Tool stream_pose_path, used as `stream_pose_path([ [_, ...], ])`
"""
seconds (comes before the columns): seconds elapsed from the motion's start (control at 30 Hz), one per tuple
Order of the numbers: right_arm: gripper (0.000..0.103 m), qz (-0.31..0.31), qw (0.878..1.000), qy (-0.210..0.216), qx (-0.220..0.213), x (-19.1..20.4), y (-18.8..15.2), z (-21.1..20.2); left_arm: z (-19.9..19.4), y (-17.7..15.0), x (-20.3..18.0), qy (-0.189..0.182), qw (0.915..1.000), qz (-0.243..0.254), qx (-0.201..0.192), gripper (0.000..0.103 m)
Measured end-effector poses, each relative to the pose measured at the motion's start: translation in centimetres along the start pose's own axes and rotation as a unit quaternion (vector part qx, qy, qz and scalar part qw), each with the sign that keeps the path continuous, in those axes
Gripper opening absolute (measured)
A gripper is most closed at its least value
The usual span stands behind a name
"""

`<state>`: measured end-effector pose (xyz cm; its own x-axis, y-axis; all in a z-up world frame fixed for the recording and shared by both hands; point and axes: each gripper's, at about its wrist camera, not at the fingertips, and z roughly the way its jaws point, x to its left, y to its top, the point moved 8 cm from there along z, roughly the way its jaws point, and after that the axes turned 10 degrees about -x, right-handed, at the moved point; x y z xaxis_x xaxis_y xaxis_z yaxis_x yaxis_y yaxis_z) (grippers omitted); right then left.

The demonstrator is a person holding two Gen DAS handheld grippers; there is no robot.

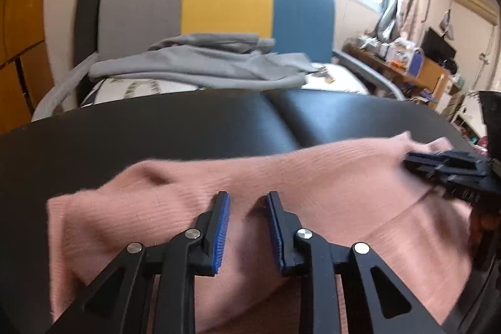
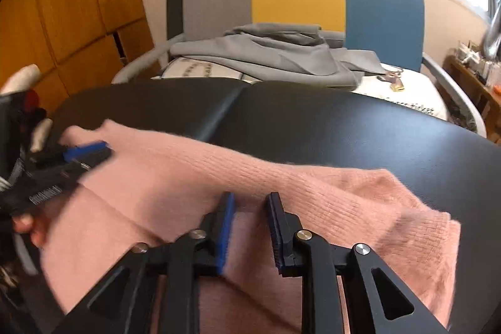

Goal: Fold clothes

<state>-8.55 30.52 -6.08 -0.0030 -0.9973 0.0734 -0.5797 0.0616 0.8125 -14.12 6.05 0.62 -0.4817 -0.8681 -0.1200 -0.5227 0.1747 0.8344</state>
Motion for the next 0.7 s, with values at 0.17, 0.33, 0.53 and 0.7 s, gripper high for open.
stream_pose_path([
  [0.17,0.022,0.070,0.997,-0.015,-0.014,-4.7,-1.4,-0.7,0.1,-0.6,2.2,-0.035,0.9971,-0.068,-0.001,0.023],
  [0.33,0.024,0.071,0.997,-0.019,-0.019,-3.9,-0.6,-2.2,-2.6,-1.0,1.2,0.005,0.9993,-0.036,-0.003,0.023],
  [0.53,0.032,0.082,0.995,0.038,-0.046,1.4,-2.2,-7.2,-6.7,-4.1,1.2,0.079,0.9967,-0.017,-0.003,0.023],
  [0.7,0.039,0.017,0.999,0.018,-0.020,5.0,-5.3,-7.1,-8.4,-6.6,2.4,0.117,0.9927,-0.030,0.006,0.025],
])
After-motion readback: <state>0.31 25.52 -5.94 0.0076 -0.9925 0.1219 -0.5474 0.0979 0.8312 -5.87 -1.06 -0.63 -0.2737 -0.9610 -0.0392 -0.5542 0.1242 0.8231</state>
